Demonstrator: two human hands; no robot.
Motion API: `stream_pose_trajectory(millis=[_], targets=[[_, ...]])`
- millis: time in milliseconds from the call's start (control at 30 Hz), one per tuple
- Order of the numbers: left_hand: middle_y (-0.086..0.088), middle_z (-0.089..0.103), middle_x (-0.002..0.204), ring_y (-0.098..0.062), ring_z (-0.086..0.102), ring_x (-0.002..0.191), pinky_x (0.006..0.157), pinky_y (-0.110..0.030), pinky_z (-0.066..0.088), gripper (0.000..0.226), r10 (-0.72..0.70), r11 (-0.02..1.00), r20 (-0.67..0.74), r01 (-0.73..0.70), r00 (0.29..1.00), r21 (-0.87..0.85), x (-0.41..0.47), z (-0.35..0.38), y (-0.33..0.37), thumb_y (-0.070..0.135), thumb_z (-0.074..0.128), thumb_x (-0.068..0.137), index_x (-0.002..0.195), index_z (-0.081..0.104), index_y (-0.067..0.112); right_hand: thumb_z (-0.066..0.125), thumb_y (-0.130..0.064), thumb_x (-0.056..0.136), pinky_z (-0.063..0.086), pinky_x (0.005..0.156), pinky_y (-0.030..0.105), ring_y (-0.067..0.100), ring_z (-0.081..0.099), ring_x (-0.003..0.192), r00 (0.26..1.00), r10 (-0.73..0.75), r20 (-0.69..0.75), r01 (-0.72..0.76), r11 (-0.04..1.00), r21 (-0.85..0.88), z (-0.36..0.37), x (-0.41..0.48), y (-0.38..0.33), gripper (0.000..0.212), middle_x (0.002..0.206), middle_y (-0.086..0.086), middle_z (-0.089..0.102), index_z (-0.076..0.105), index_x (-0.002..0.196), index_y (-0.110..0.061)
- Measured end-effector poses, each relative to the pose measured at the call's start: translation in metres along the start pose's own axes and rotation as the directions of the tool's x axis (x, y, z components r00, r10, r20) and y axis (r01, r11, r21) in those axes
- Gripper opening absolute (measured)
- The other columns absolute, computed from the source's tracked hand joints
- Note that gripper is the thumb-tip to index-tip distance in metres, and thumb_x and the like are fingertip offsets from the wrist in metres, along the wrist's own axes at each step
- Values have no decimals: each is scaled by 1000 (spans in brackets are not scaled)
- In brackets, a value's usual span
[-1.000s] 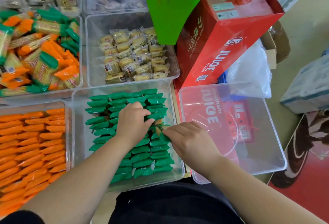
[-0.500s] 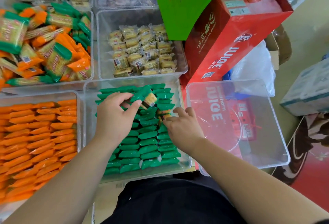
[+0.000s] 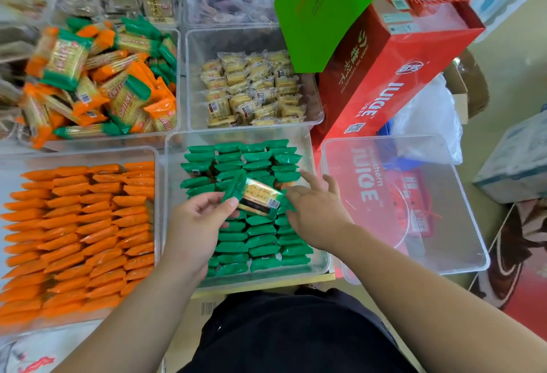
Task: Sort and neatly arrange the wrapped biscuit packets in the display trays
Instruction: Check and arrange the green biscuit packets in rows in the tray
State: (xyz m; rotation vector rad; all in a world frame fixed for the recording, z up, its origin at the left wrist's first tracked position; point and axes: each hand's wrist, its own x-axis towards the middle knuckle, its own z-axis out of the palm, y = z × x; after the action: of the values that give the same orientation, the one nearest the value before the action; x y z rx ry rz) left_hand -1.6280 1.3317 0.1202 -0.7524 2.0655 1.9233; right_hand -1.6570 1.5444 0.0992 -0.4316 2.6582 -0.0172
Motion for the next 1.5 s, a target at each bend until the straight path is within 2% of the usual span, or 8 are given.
stream_pose_trajectory(millis=[100, 233, 500, 700, 1000, 1233, 1400, 1500], targets=[[-8, 77, 93, -21, 73, 84, 73, -32, 53, 12, -63, 987, 41, 68, 997, -145, -8, -1, 3, 6, 67, 91, 103, 70, 9, 51, -22, 94, 35, 99, 35, 16, 52, 123, 978, 95, -184, -15, 919, 394, -12, -24, -2, 31, 119, -11, 67, 67, 121, -23], [-10, 76, 87, -26, 73, 84, 75, -35, 54, 9, -44, 988, 139, 63, 989, -139, -23, -1, 10, 2, 68, 89, 97, 71, 5, 59, -24, 97, 50, 71, 40, 36, 65, 88, 970, 234, -66, -16, 331, 943, -25, -58, -7, 19, 92, 13, 73, 75, 98, -13], [1, 77, 89, -15, 72, 87, 78, -27, 58, 30, 142, 983, 211, -162, 967, 82, -40, -11, 25, -2, 79, 79, 97, 75, 21, 73, -10, 88, 54, 63, 23, 17, 70, 71, 935, 351, -61, 49, 43, 998, -35, -90, -8, 6, 81, 9, 76, 77, 90, -6], [13, 75, 78, -3, 69, 74, 68, -17, 55, 20, 163, 983, 186, -176, 969, 54, -51, -9, 36, 1, 74, 85, 86, 75, 21, 80, -31, 75, 52, 80, 40, 22, 65, 85, 953, 301, -20, 51, -94, 994, -40, -96, 0, 20, 93, 13, 75, 78, 84, -13], [-17, 68, 110, -25, 58, 85, 61, -27, 53, 14, -13, 865, 378, 200, 926, -460, -58, -11, 40, 5, 66, 75, 86, 75, 5, 84, -19, 73, 53, 63, 24, 13, 63, 66, 993, 57, 99, -38, -647, 762, -40, -91, -9, 13, 86, 9, 73, 72, 70, -13], [-10, 74, 97, -19, 62, 75, 58, -23, 55, 20, -66, 874, 386, 240, 920, -423, -50, -14, 29, 3, 64, 75, 73, 79, 16, 90, -13, 63, 53, 59, 24, 15, 66, 66, 995, 75, 62, 0, -632, 775, -49, -92, -9, 21, 89, 13, 73, 71, 71, -10], [-20, 68, 112, -34, 62, 99, 77, -40, 48, 48, -29, 898, 383, 192, 923, -395, -48, -20, 19, 6, 65, 80, 124, 63, 25, 68, -3, 78, 52, 61, 25, 20, 68, 75, 987, 160, 16, 70, -520, 851, -61, -92, -10, 22, 92, 15, 73, 66, 97, -14], [-9, 71, 100, -27, 65, 94, 76, -38, 53, 38, 60, 916, 348, 87, 936, -392, -51, -18, 26, 3, 62, 81, 111, 73, 25, 64, -3, 82, 53, 64, 26, 20, 68, 80, 979, 200, 23, 82, -499, 863, -56, -90, -8, 20, 96, 16, 72, 61, 99, -13]])
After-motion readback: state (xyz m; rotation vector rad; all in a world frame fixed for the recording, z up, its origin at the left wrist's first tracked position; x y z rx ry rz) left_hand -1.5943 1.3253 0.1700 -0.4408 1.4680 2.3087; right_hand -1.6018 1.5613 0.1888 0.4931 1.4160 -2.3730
